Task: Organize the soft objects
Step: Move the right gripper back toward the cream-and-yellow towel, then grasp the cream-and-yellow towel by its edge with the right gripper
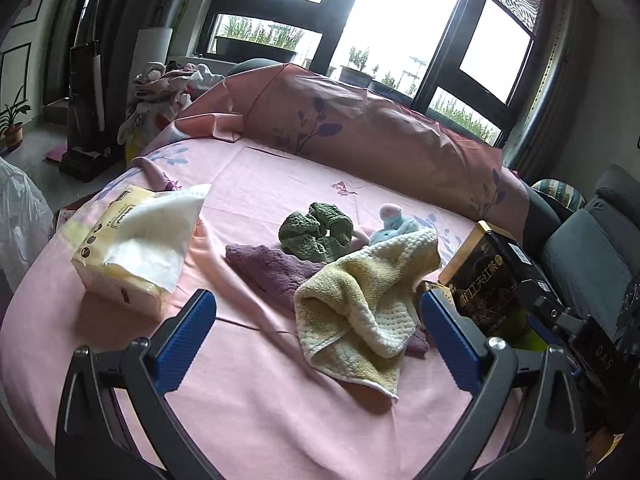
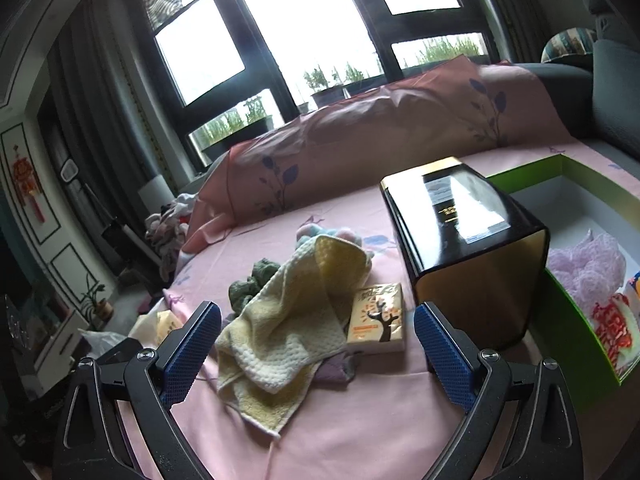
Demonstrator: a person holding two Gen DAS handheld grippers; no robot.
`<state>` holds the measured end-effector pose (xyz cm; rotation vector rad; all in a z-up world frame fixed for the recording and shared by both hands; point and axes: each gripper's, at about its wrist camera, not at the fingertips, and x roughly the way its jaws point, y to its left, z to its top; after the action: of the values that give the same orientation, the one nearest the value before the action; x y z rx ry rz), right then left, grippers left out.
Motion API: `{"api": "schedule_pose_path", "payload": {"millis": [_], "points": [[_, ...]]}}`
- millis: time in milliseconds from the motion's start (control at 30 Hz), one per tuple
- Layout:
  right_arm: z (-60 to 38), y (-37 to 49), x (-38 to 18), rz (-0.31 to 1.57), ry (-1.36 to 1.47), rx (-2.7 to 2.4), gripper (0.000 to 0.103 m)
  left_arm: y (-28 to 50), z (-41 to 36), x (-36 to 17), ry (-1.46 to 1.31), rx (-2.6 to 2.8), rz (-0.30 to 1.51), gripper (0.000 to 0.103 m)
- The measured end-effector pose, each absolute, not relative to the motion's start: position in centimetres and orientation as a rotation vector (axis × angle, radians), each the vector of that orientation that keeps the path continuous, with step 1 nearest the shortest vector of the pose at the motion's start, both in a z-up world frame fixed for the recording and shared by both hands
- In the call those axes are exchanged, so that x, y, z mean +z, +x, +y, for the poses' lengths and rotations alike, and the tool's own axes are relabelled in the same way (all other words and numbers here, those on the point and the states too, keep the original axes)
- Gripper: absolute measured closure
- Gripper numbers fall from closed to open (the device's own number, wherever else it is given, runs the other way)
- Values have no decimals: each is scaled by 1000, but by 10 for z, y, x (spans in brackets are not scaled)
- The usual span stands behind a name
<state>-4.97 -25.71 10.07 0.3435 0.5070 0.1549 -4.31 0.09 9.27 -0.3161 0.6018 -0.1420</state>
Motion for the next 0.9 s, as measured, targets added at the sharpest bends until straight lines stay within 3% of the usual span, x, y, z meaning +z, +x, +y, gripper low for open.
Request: {"api": "schedule_pose_path", "payload": {"millis": [767,900], "points": [[-212,-24,83,660,328,272,5,-28,33,74,-381,-89,716,2],[-206,-12,75,718,342,302,5,-23,37,66,-393,-57,773,7]]}}
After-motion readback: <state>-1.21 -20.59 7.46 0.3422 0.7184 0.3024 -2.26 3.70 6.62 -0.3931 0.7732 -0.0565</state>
